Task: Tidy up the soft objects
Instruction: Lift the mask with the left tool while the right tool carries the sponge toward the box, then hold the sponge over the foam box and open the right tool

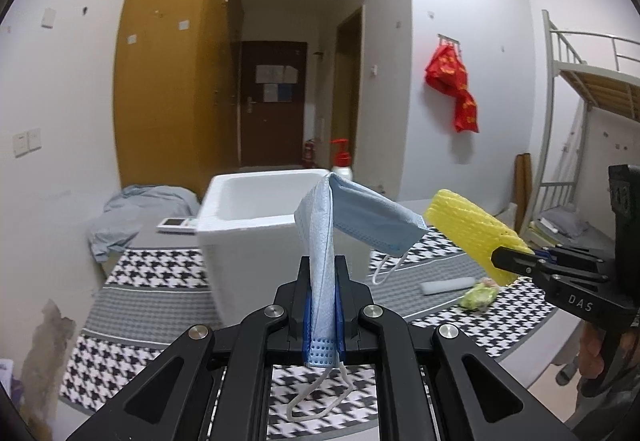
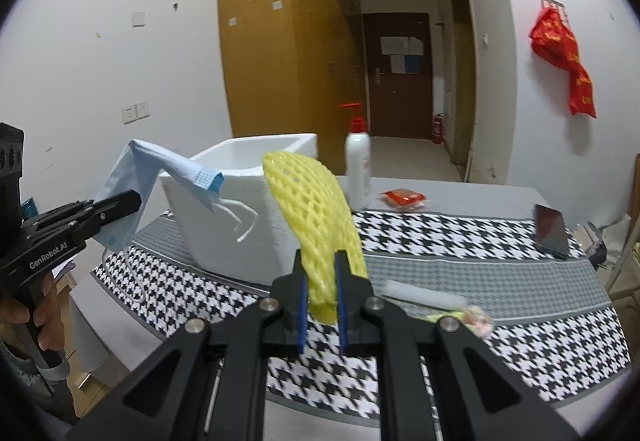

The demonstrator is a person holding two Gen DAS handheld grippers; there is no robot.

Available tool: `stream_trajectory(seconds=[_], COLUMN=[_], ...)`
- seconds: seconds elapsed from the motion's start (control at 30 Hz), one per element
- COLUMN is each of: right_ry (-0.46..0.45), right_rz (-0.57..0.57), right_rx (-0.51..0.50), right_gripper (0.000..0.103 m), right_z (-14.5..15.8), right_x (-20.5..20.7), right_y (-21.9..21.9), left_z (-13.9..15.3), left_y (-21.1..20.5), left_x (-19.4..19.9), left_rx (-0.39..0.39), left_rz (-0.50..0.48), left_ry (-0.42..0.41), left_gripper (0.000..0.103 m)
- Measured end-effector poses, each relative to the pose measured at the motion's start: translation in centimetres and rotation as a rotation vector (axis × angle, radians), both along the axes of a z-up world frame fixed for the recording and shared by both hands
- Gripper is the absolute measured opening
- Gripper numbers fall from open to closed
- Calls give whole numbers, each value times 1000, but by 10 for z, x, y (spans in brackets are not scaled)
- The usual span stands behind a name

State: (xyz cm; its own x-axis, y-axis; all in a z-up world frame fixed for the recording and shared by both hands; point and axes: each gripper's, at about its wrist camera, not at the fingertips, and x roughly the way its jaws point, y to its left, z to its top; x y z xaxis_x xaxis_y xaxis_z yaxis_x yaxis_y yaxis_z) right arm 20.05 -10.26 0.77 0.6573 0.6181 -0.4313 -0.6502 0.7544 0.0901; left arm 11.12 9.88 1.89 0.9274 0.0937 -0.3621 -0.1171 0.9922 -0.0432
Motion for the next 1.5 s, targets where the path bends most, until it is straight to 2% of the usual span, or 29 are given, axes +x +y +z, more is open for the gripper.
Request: stream_trajectory(seconds=[0.13,0.4,0.87,1.13,1.5], right_ry=[-10,-16,-56,-99,-52], right_rz=[44,130,151,183,189], right_rx=[9,-2,-29,-36,-13], right_gripper=[15,15,15,15,15], right_z=[4,6,19,37,47], right_x=[-1,1,8,7,31], right_y=[18,51,82,107,132], left_z=[-2,-3,0,5,-1], left_y=[8,36,61,69,85], left_x=[-3,-18,-25,-35,-40], left_rx=[-6,-16,-7,-12,-9], left_rz=[25,131,199,222,263], left_ry=[21,13,4,-15,-17], left_gripper=[9,9,9,9,9])
